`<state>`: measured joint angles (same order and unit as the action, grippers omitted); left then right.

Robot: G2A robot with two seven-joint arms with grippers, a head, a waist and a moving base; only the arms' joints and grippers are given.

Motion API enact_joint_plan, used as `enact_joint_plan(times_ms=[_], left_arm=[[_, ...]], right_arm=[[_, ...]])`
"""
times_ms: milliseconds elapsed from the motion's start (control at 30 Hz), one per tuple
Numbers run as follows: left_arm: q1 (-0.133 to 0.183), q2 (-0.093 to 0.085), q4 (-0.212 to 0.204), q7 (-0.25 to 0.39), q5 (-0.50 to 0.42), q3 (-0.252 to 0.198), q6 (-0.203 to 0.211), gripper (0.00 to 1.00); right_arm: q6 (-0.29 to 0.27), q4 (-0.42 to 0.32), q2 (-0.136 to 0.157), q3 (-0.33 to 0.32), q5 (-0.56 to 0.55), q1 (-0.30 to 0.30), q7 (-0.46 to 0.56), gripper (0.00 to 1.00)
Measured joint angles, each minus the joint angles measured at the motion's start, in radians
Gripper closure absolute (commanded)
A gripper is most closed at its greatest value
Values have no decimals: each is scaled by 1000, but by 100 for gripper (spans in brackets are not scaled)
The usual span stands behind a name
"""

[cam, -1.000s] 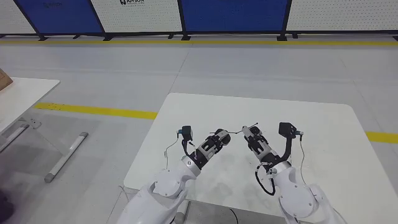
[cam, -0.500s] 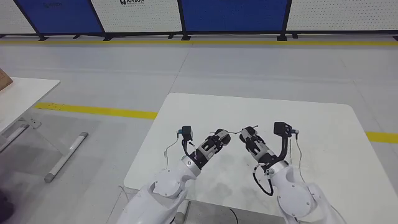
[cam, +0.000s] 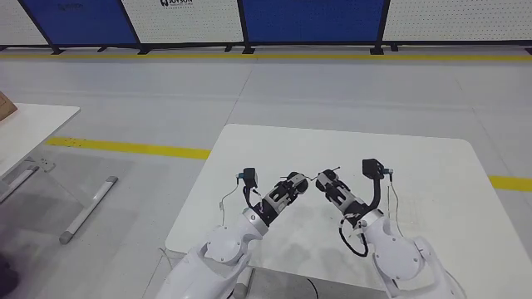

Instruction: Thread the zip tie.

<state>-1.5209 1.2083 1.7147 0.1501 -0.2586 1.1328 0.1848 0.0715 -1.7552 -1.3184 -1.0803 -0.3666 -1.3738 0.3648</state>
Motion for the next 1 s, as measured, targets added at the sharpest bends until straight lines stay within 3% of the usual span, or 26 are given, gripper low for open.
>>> enact_joint_plan(times_ms=[500, 667, 1000], left_arm=[[5, 1, -2, -5, 21, 1, -2, 100], [-1, 1, 5, -5, 33, 1, -1, 84], [-6, 0, 13, 0, 72, -6, -11, 89]], right_arm=[[8, -39, 5, -18, -31, -28, -24, 100], [18, -47, 6, -19, -46, -33, -28, 100], [11, -52, 6, -11, -70, -40, -34, 100]])
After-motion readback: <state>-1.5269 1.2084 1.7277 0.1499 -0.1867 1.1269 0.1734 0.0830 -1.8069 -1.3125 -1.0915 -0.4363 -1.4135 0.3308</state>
